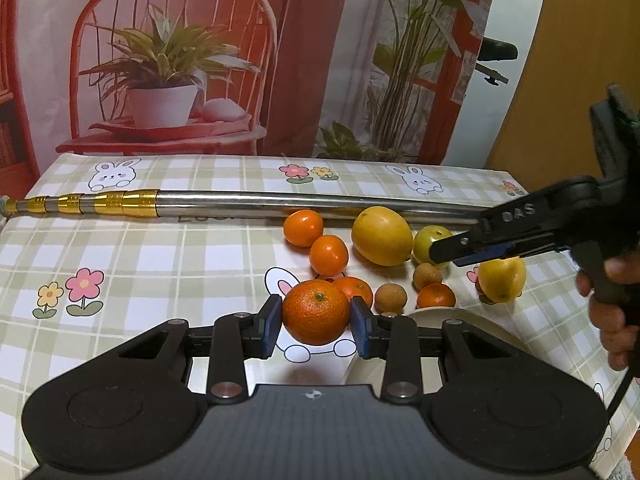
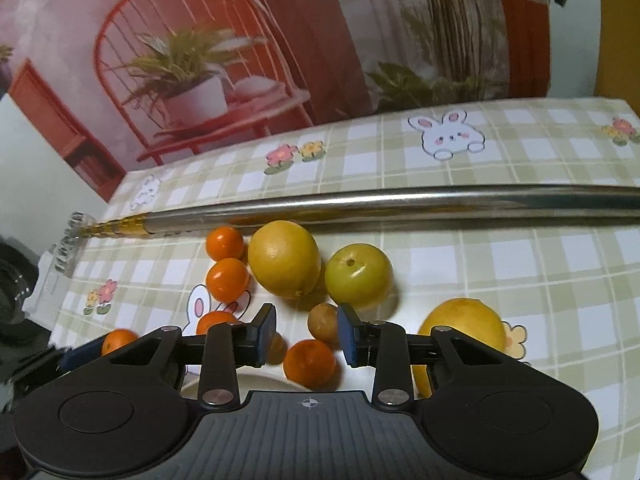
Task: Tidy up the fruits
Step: 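Grasp a small brown kiwi with the right tool while the left tool holds the mandarin, then carry the mandarin and the kiwi over the white plate with both tools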
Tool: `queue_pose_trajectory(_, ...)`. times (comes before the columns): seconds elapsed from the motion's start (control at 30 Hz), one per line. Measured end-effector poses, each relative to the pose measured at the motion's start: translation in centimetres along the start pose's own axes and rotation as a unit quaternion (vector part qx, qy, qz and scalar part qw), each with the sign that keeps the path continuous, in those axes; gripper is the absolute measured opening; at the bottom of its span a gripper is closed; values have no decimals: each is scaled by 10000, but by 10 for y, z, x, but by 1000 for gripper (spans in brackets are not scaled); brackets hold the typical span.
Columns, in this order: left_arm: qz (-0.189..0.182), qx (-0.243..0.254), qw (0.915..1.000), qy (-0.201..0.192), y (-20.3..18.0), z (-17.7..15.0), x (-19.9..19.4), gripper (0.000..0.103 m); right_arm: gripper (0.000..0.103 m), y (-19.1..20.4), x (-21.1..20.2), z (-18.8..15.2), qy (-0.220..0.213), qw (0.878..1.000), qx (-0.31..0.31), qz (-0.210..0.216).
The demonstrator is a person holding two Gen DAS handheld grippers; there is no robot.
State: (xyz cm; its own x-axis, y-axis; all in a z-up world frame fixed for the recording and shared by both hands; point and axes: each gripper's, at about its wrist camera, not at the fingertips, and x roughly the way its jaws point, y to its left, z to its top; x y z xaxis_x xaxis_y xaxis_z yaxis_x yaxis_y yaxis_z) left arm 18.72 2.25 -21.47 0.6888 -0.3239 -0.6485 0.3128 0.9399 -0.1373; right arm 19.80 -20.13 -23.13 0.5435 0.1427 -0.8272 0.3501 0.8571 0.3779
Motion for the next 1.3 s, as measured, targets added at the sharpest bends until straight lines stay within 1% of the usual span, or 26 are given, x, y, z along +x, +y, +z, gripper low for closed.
queue_pose_trajectory(0.13,-34,-38,10000,9,1,-2,-1,39,31,-1,14,5,158,9994,302,-64)
queue_pose_trajectory(0.3,-84,-43,10000,7,0,-4,-1,39,31,-10,23,4,241,9966,780,-75)
queue_pose_trajectory(0.53,-80,-54,10000,-10,1,-5,-3,39,30,-12,29,1,253,9953,887,-306)
queue_pose_trajectory(0.87,-76,-24,10000,-8,-1,-5,-3,39,29,-1,37,1,287,9961,504,-658)
queue_pose_trajectory(1.07,-98,2,10000,-1,-3,-6,-3,39,28,5,40,0,333,9959,293,-791)
queue_pose_trajectory(1.23,-117,-4,9999,11,-3,-6,-4,39,26,9,42,-3,320,9959,134,-836)
queue_pose_trajectory(1.3,-140,-6,9999,24,-3,-7,-5,39,26,8,41,-4,321,9962,159,-799)
